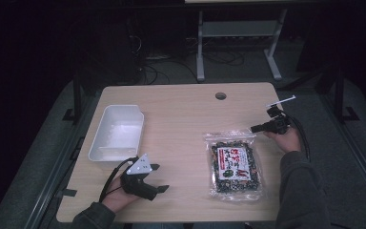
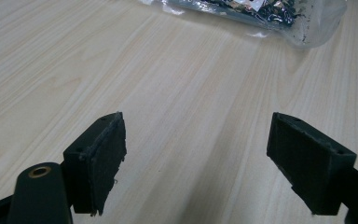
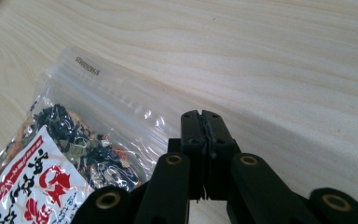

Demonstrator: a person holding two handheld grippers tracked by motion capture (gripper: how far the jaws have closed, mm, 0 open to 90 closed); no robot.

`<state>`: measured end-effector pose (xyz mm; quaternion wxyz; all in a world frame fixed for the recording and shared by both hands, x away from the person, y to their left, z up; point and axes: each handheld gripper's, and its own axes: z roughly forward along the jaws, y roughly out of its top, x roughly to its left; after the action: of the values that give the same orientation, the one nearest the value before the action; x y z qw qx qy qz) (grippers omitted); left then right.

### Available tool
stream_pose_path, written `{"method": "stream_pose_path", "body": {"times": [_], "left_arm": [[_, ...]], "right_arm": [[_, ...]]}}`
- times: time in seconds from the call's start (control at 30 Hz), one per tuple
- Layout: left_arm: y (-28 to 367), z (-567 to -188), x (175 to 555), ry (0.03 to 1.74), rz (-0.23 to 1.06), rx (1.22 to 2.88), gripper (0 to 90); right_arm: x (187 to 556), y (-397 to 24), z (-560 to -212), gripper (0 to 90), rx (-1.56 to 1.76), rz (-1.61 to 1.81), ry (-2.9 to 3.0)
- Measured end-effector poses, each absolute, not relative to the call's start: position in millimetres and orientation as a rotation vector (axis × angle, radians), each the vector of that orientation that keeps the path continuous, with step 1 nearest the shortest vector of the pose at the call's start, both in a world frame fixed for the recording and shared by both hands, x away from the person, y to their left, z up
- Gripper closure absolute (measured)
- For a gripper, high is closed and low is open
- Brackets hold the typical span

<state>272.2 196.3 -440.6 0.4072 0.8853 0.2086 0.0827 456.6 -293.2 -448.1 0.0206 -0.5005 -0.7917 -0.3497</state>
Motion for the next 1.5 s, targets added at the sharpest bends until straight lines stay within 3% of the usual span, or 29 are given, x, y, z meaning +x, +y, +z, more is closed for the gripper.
{"method": "stream_pose_path", "body": {"times": [0.67,0.93,1.5], "left_arm": [[191.7,-439.3,275.6,0.537,0.173,2.198,19.7],[170.5,-436.5,280.2,0.499,0.107,2.182,22.2],[107.0,-446.8,299.6,0.493,-0.033,2.137,21.9]], "right_arm": [[426.7,-299.6,-407.9,89.4,-1.498,-1.253,-2.529],[402.1,-295.8,-368.1,89.4,-1.421,-1.410,-2.581],[370.9,-279.1,-323.7,89.5,-1.246,-1.557,-2.668]]}}
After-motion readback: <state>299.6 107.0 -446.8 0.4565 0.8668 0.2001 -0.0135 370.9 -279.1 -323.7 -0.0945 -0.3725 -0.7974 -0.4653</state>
